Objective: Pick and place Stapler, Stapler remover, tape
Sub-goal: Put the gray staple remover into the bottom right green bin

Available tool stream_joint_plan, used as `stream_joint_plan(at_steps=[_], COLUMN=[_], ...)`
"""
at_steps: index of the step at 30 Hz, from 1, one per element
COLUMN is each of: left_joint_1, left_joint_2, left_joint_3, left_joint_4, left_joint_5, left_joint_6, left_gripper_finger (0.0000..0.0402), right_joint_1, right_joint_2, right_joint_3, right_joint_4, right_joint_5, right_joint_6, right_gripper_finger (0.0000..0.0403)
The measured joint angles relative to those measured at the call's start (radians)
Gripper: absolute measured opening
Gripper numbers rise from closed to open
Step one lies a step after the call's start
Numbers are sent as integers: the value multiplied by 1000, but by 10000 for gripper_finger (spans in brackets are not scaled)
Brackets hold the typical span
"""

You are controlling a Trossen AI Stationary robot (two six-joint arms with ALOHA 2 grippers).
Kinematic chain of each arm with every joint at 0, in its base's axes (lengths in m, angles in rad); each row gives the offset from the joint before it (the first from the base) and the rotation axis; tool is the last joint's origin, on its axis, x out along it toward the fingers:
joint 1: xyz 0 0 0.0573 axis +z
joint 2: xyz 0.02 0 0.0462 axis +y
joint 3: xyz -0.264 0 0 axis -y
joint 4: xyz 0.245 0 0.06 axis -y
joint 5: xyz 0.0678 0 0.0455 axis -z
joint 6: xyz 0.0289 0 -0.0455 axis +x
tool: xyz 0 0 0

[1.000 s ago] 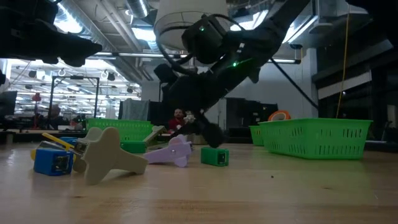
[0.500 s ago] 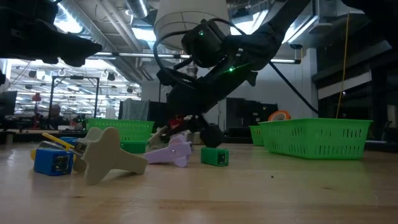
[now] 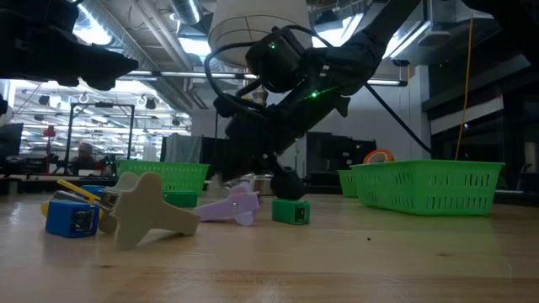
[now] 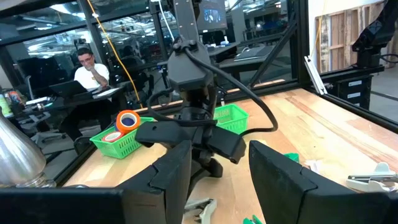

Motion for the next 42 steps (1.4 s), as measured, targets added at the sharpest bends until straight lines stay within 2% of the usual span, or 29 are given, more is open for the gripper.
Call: stream_joint_plan(at_steps=[5,10,13,22,26,29,34,42], left_joint_1=[0,0,0,0,0,0,0,0], left_joint_2=[0,0,0,0,0,0,0,0], left_joint_3=[0,0,0,0,0,0,0,0], left_joint_4=[0,0,0,0,0,0,0,0], left_joint_5=[0,0,0,0,0,0,0,0], left_joint_6=[0,0,0,0,0,0,0,0], left_gripper_finger=[157,157,157,157,157,157,157,157], right_joint_1=[-3,-3,-3,-1,13,31,58,80], right_joint_2=[0,-7,-35,-73,-74,-74,-74,-73], right_joint_3=[0,3,39,256,287,289,289,247], right_joint_4=[0,6,-25,-439,-556,-603,-627,-639], right_joint_5=[1,76,103,74,71,66,5,-4], right_joint_6=[64,77,180,770,1067,1286,1549,1800], right_gripper_finger=[6,33,55,136,162,172,174,175])
